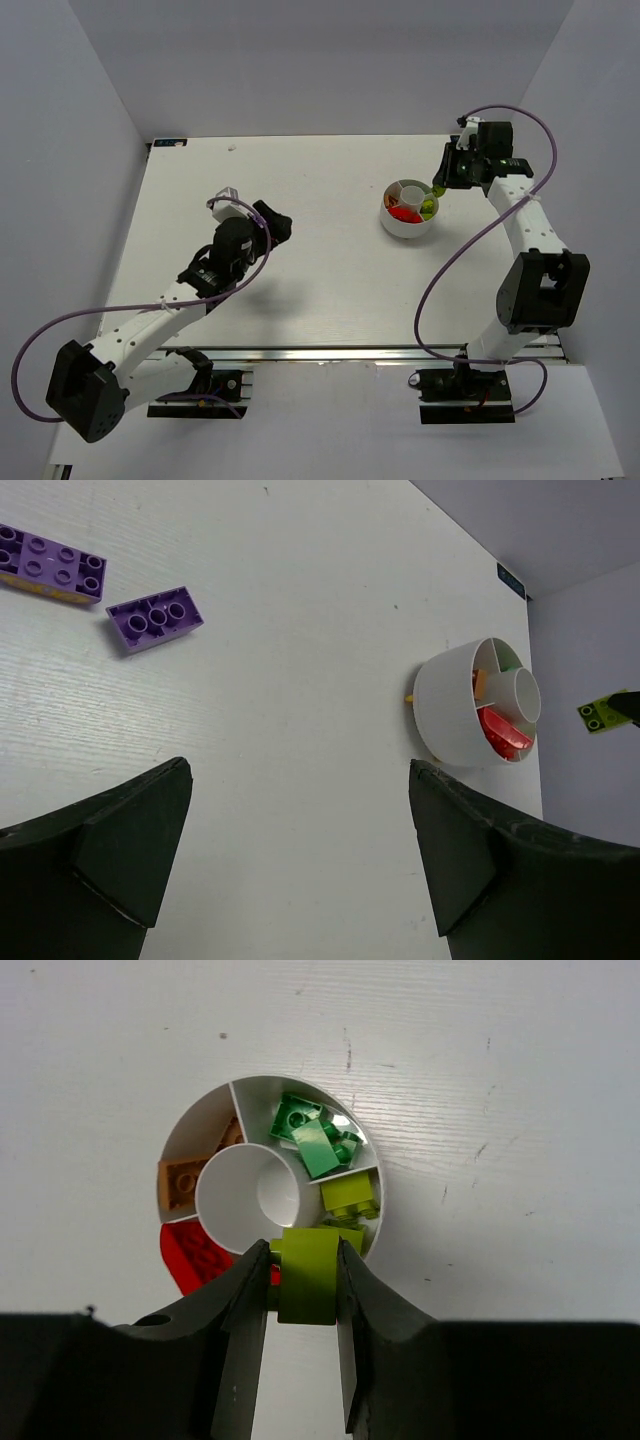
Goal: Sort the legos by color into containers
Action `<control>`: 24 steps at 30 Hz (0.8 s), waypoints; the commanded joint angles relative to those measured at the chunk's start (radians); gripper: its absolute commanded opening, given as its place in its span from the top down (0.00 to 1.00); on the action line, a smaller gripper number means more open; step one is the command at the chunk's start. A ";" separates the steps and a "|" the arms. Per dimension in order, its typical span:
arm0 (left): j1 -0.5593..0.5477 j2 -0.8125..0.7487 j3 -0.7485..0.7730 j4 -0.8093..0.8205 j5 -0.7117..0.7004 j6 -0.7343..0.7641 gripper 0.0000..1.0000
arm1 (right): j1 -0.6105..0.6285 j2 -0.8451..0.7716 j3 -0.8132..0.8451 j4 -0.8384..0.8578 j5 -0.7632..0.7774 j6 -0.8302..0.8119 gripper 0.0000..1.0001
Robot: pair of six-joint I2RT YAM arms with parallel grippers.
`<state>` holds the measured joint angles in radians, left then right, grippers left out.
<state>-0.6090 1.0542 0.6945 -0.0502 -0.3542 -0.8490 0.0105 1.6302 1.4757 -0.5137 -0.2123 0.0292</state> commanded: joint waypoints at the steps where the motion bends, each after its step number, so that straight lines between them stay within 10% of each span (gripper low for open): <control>1: 0.008 -0.045 -0.019 -0.037 -0.042 -0.025 0.02 | 0.000 0.037 0.001 0.050 0.079 0.052 1.00; 9: 0.017 -0.051 -0.003 -0.082 -0.043 -0.044 0.02 | 0.000 0.135 0.003 0.052 0.042 0.129 1.00; 14: 0.025 -0.046 0.010 -0.096 -0.042 -0.056 0.02 | 0.000 0.169 0.003 0.049 0.033 0.143 0.83; 19: 0.034 -0.034 0.037 -0.108 -0.042 -0.079 0.02 | -0.029 0.174 0.001 0.044 0.005 0.146 0.43; 24: 0.057 0.009 0.079 -0.146 -0.037 -0.108 0.08 | -0.049 0.158 -0.003 0.026 -0.019 0.143 0.40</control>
<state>-0.5697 1.0466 0.7185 -0.1608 -0.3820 -0.9291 -0.0212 1.8053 1.4746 -0.4965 -0.2016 0.1635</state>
